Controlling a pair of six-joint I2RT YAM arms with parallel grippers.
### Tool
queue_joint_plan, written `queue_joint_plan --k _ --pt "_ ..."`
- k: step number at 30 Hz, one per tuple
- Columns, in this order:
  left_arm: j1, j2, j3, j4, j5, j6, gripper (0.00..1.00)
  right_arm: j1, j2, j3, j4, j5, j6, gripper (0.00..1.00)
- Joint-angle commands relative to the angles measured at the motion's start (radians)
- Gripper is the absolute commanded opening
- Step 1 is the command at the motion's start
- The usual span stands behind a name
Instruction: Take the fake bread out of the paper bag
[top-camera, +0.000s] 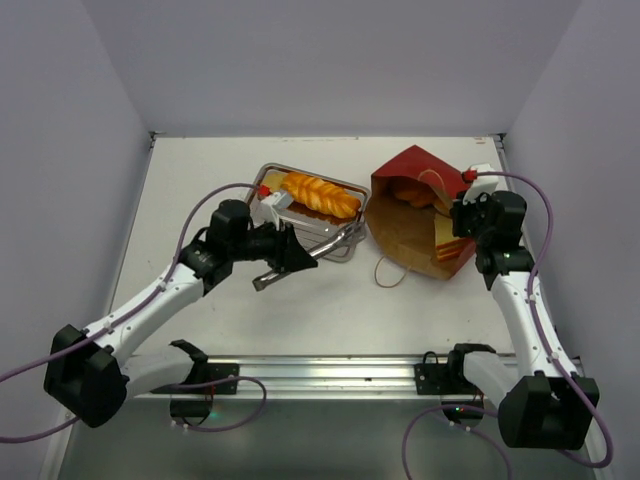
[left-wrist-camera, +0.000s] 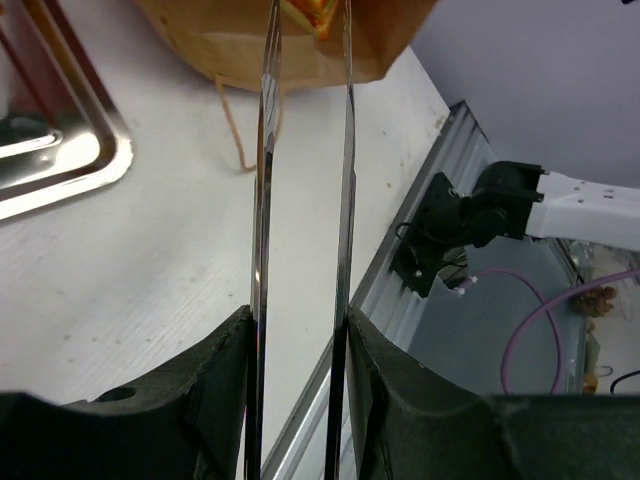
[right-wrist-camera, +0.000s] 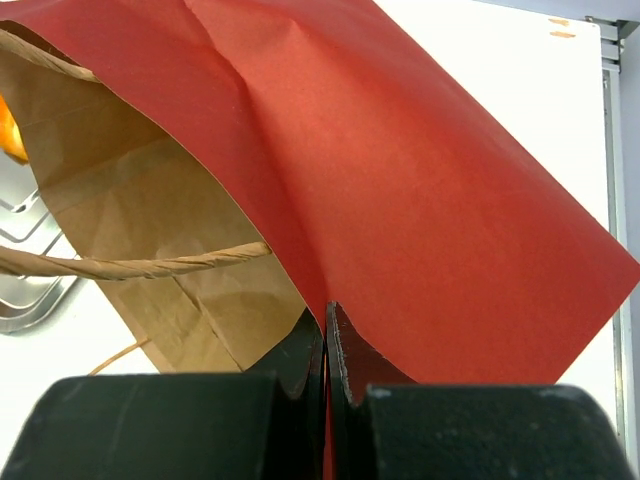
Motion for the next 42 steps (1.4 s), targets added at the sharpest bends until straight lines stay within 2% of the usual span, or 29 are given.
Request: queue_joint_plan --k 1,6,9,15,23,28,42 --pt "-0.113 -0.026 -0.012 0.106 -0.051 -0.084 0.43 -0.02 0.007 0.045 -0.016 -0.071 -0.026 0.0" --pt "-0.259 0.071 0.006 0.276 -0.097 -0.21 0.43 -0.033 0.01 0.042 -0.02 -0.089 -0.025 0.0" --pt "-0.332 0.192 0.048 0.388 -0.114 -0.282 0.44 -0.033 0.01 0.041 -0.02 -0.092 -0.022 0.0" --pt "-0.372 0.456 0.209 0.499 -0.157 -0.416 0.44 -0.033 0.007 0.036 -0.02 -0.103 -0.022 0.0" --pt "-0.372 0.714 0.388 0.52 -0.199 -0.54 0.44 -0.033 0.002 0.033 -0.02 -0.117 -0.019 0.0" --pt "-0.372 0.819 0.497 0.454 -0.222 -0.534 0.44 -0.033 -0.002 0.033 -0.02 -0.12 -0.019 0.0" --pt "-0.374 0.944 0.614 0.385 -0.185 -0.503 0.45 -0.033 -0.002 0.03 -0.02 -0.126 -0.017 0.0"
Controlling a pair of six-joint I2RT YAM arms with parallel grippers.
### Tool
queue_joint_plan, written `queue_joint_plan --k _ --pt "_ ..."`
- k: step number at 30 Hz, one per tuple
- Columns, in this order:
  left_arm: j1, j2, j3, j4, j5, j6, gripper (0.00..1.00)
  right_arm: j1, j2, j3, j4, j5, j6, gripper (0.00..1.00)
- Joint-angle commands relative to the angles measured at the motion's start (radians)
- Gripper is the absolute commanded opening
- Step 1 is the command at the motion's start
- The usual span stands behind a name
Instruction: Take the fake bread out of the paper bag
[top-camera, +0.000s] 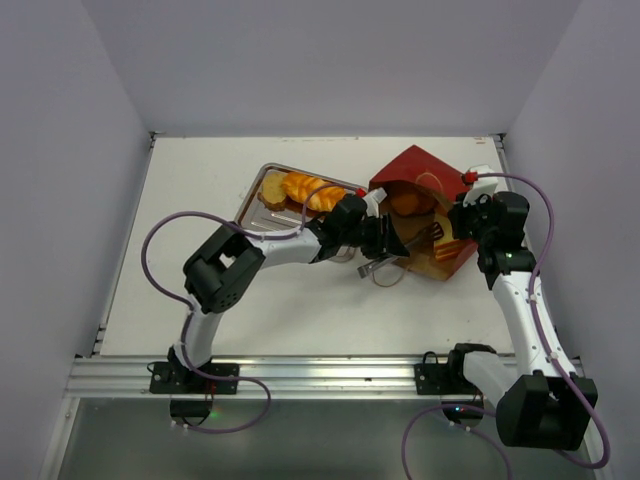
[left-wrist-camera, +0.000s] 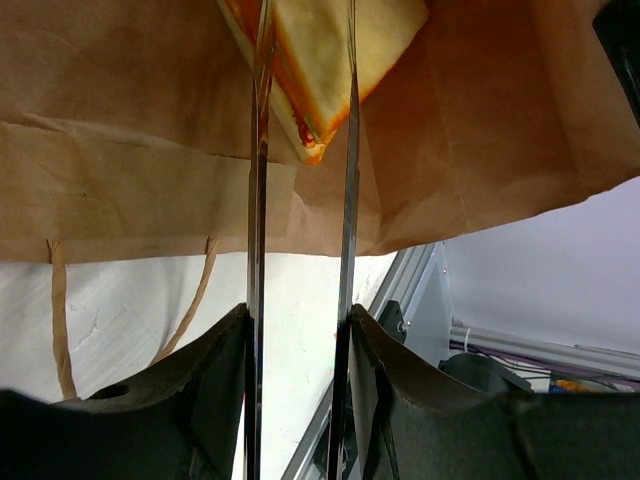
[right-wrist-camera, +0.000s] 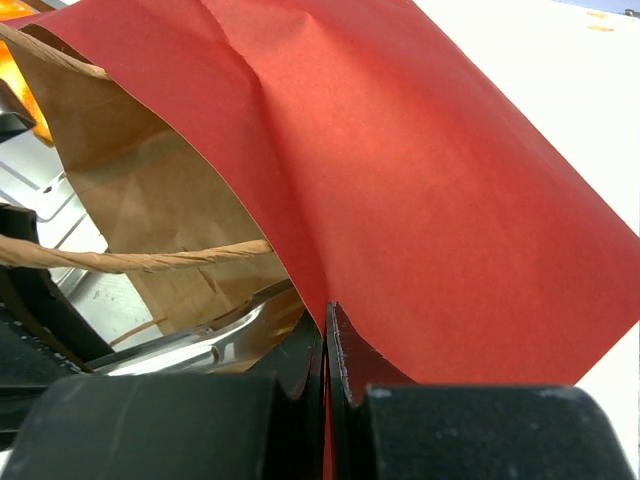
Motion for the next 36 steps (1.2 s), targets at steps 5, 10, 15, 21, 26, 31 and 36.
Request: queue_joint_plan --k 5,10,15,21,26,31,36 --pt "-0.006 0.031 0.082 -0.034 0.032 0.029 0.46 -0.005 -0.005 0.027 0.009 -0.035 0.0 0.0" --pt "-0.009 0.049 0.11 -0.066 0.05 0.041 0.46 -0.005 -0.006 0.025 0.011 -0.042 0.002 0.0" --pt "-0.01 0.071 0.131 -0.091 0.07 0.052 0.46 -0.003 -0.011 0.025 0.011 -0.044 0.003 0.0" --pt "-0.01 0.069 0.145 -0.094 0.091 0.04 0.38 -0.003 -0.013 0.023 0.012 -0.05 0.005 0.0" --pt "-0.009 0.045 0.151 -0.103 0.101 0.035 0.17 -0.003 -0.014 0.023 0.011 -0.05 0.006 0.0" --pt "0.006 -0.005 0.127 -0.096 0.092 0.034 0.0 -0.005 -0.016 0.022 0.012 -0.045 0.006 0.0" --pt "0.031 -0.072 0.093 -0.091 0.087 0.038 0.0 -0.003 -0.019 0.022 0.012 -0.041 0.006 0.0"
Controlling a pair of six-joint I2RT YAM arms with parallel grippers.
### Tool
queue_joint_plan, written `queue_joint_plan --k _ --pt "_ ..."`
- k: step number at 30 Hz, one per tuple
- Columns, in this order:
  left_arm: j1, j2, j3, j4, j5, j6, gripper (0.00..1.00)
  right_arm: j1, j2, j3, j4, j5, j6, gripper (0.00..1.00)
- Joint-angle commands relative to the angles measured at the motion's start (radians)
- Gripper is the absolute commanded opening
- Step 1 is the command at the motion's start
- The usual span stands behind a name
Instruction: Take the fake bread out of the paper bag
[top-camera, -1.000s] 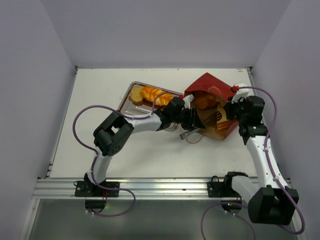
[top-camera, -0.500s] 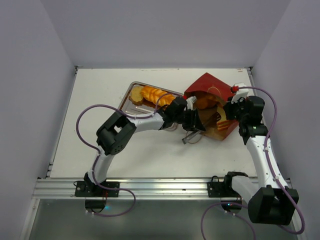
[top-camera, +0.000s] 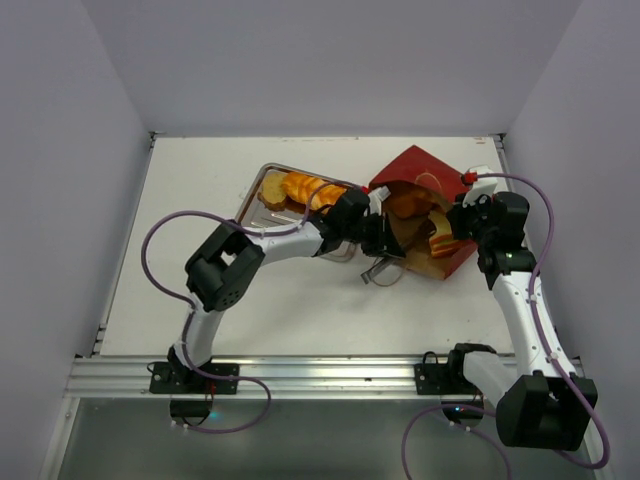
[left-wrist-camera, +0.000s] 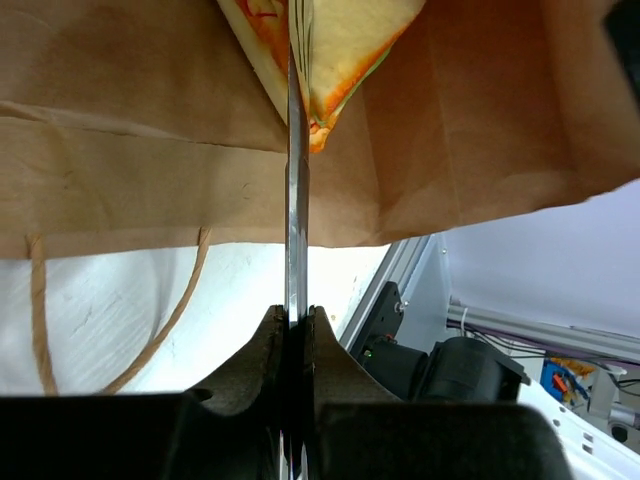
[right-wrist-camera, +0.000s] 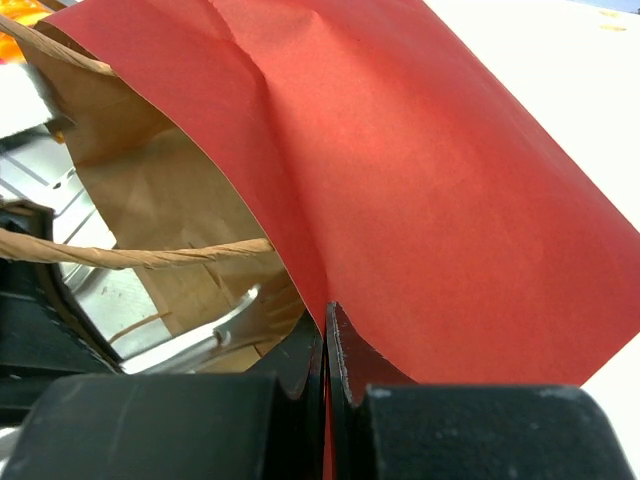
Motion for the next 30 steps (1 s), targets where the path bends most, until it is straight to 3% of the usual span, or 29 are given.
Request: queue_joint_plan --k 1,30 --pt "0.031 -0.124 -0.017 0.027 0.021 0.016 0.0 -0.003 -0.019 0.023 0.018 -0.02 0.006 0.0" --pt "0.058 -0.427 -0.188 -0.26 0.04 0.311 0.0 -0.004 -0.02 0.024 0.018 -0.007 0.007 0.0"
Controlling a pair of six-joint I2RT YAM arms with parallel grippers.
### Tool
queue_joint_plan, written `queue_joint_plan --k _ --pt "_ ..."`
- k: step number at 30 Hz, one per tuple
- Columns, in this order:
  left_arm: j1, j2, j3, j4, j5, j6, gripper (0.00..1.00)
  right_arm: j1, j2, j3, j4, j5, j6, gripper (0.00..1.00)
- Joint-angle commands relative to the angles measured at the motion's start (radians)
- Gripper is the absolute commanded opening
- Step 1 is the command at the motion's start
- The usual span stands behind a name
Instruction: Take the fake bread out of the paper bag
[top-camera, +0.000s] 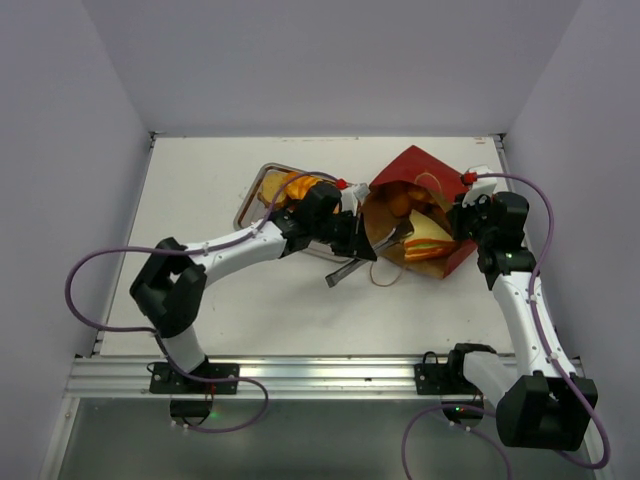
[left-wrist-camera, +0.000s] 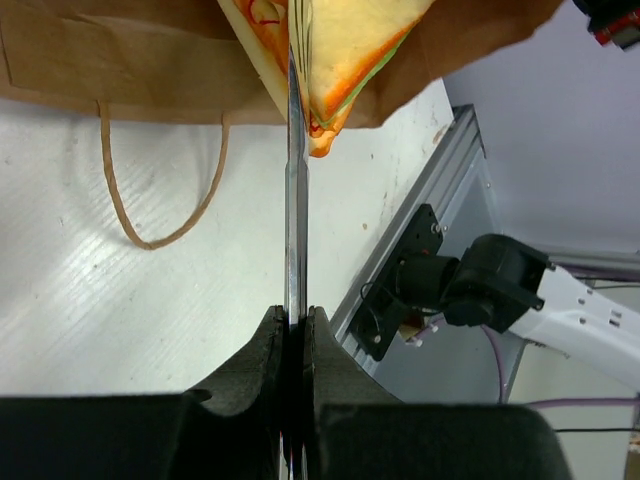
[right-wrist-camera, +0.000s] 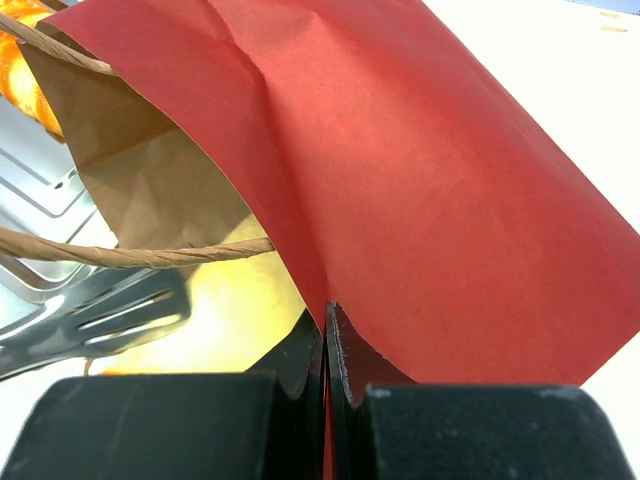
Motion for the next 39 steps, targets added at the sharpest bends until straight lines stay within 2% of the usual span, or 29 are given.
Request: queue_joint_plan --k 1,12,18,24,27,34,39 --pt "0.004 -0.116 -0.031 -0.017 0.043 0.083 0.0 -0.003 -0.018 0.025 0.019 -0.009 0.007 0.0" --pt "0.007 -0.34 -0.184 -0.182 0.059 0.249 0.0 -0.003 -0.021 0.025 0.019 -0.009 0.007 0.0" --pt "0.032 -0.528 -0.308 -0.25 0.031 0.258 0.0 -0.004 -0.021 0.024 0.019 -0.006 0.007 0.0" --pt "0.105 -0.731 -0.344 -0.341 -0.07 0.234 0.0 -0.003 -0.023 0.024 0.02 -0.006 0.006 0.0" --pt "0.136 -0.78 -0.328 -0.405 -0.168 0.221 0.0 -0.003 -0.024 0.024 0.019 -0.007 0.006 0.0" --pt "0.148 -0.769 -0.333 -0.399 -0.391 0.097 0.0 -0.004 -0.029 0.024 0.02 -0.009 0.007 0.0" --pt "0.156 -0.717 -0.396 -0.252 -0.507 -0.055 0.0 -0.004 -0.033 0.022 0.019 -0.009 0.009 0.0"
